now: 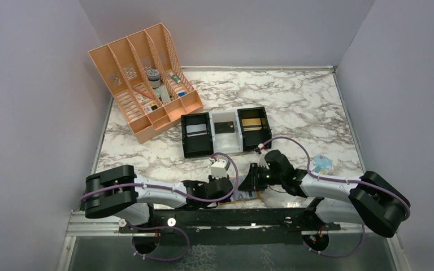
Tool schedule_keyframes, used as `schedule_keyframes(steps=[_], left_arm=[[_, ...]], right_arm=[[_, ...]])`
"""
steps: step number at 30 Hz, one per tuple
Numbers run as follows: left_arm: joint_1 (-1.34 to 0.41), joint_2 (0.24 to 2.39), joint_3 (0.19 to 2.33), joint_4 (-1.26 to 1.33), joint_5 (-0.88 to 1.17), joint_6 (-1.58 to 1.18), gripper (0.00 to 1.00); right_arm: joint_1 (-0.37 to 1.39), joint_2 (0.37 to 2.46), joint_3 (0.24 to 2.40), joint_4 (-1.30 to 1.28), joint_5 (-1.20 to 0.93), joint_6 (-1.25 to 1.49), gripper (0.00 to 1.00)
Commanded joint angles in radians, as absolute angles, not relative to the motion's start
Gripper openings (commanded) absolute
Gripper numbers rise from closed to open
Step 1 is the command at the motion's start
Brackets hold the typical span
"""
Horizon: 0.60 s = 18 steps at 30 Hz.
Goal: Take the credit cards out of the card holder
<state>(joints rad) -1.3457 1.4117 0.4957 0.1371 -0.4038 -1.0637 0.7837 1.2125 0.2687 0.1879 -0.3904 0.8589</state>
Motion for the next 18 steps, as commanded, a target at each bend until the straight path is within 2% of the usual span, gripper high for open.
schedule_keyframes(steps=[1, 9, 12, 13, 18], left_arm=[[-1.348, 1.405, 0.463, 0.064, -0.431, -1.069, 0.00], [-1.348, 1.403, 0.455, 0.075, -0.432, -1.075, 0.00], [-1.348, 1.400, 0.453, 0.075, -0.435, -1.075, 0.00], [-1.348, 1.398, 0.451, 0.074, -0.435, -1.075, 0.00], [-1.348, 1.379, 0.436, 0.074, -0.443, -1.084, 0.00]], right_arm=[[0.785, 1.234, 0.255, 0.236, -0.423, 0.867, 0.14], [0.787, 1.249, 0.251, 0.247, -0.379, 0.879, 0.12], [0.787, 1.231, 0.249, 0.242, -0.370, 0.881, 0.04], [0.787, 1.219, 0.253, 0.226, -0.362, 0.879, 0.01], [0.787, 1.080, 0.262, 0.083, -0.245, 0.862, 0.01]])
